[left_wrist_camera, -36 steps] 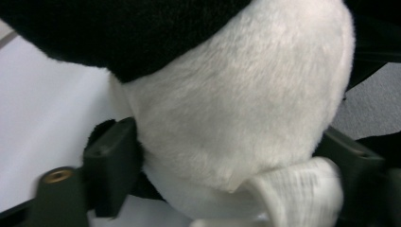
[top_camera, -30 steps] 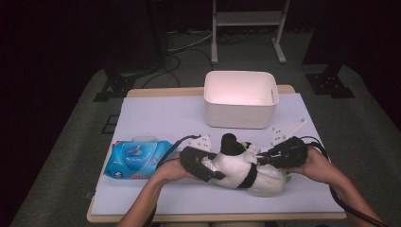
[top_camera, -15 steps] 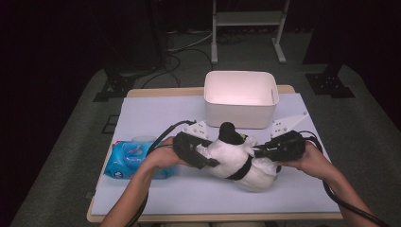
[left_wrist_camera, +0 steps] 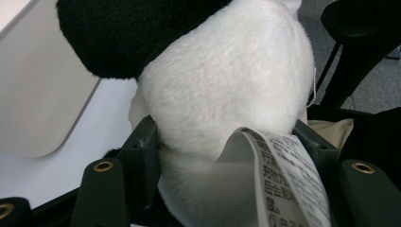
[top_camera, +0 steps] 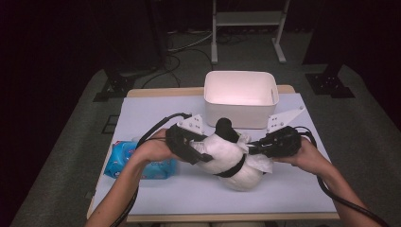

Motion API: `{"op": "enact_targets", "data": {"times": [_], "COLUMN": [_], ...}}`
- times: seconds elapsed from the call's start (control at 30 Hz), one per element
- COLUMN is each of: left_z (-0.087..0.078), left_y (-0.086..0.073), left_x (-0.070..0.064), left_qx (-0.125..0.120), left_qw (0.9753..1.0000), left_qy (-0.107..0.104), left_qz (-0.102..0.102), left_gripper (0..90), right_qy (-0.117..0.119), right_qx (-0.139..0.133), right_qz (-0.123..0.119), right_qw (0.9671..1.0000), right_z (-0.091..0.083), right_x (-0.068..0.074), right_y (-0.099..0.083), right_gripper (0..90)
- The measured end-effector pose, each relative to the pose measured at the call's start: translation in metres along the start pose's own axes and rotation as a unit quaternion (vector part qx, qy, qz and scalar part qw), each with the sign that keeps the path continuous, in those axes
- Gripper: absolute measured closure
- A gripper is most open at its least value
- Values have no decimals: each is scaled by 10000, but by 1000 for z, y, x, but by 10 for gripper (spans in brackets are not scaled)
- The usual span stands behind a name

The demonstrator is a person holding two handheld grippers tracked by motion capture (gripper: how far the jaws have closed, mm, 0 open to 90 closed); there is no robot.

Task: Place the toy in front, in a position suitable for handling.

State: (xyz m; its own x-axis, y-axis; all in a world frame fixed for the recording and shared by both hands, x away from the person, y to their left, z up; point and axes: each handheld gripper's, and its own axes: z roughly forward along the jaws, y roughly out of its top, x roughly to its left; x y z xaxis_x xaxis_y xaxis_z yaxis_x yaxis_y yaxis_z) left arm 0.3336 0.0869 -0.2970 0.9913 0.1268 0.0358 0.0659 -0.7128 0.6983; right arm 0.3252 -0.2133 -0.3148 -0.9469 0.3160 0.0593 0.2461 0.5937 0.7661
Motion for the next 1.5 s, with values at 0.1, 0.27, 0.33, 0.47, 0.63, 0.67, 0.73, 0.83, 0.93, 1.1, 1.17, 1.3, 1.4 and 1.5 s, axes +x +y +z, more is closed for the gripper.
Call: {"op": "enact_targets", "data": {"times": [0.1, 0.27, 0.33, 0.47, 0.63, 0.67, 0.73, 0.83, 0.93, 1.1, 1.17, 1.3, 1.4, 1.5], "left_z": [4, 6, 9, 12, 17, 18, 21, 24, 25, 28, 27, 26, 24, 20], "left_y": [3, 8, 13, 19, 27, 29, 34, 39, 40, 39, 39, 37, 35, 30], "left_x": [-1, -3, -5, -7, -11, -11, -13, -15, -15, -13, -13, -12, -13, -12], "left_qx": [6, 5, 44, 64, 27, -8, -44, -27, -15, -119, -139, -261, -324, -330], "left_qw": [10000, 10000, 9999, 9998, 9997, 9997, 9995, 9993, 9994, 9996, 9995, 9995, 9994, 9994], "left_qy": [-15, -18, -29, -30, -32, -35, -66, -60, -55, -88, -102, -112, -62, 15], "left_qz": [21, 71, 130, 179, 231, 238, 296, 359, 349, 248, 248, 167, 112, 57], "left_gripper": [374, 374, 373, 372, 372, 373, 372, 372, 366, 304, 286, 251, 230, 219], "right_qy": [-71, -174, -206, -257, -284, -275, -278, -245, -241, -317, -319, -343, -364, -408], "right_qx": [40, 40, 21, -17, 16, 47, 70, 179, 253, 366, 371, 403, 405, 408], "right_qz": [-99, -184, -241, -369, -547, -599, -673, -779, -759, -699, -675, -622, -633, -597], "right_qw": [9999, 9997, 9995, 9990, 9981, 9978, 9973, 9965, 9965, 9964, 9965, 9967, 9965, 9965], "right_z": [-3, -12, -16, -22, -26, -27, -27, -24, -22, -20, -21, -23, -25, -29], "right_x": [1, 2, 3, 6, 10, 11, 14, 17, 16, 15, 15, 14, 14, 14], "right_y": [6, 16, 21, 32, 48, 51, 58, 63, 61, 50, 49, 43, 40, 36], "right_gripper": [816, 816, 816, 815, 815, 815, 815, 814, 815, 818, 819, 821, 821, 821]}}
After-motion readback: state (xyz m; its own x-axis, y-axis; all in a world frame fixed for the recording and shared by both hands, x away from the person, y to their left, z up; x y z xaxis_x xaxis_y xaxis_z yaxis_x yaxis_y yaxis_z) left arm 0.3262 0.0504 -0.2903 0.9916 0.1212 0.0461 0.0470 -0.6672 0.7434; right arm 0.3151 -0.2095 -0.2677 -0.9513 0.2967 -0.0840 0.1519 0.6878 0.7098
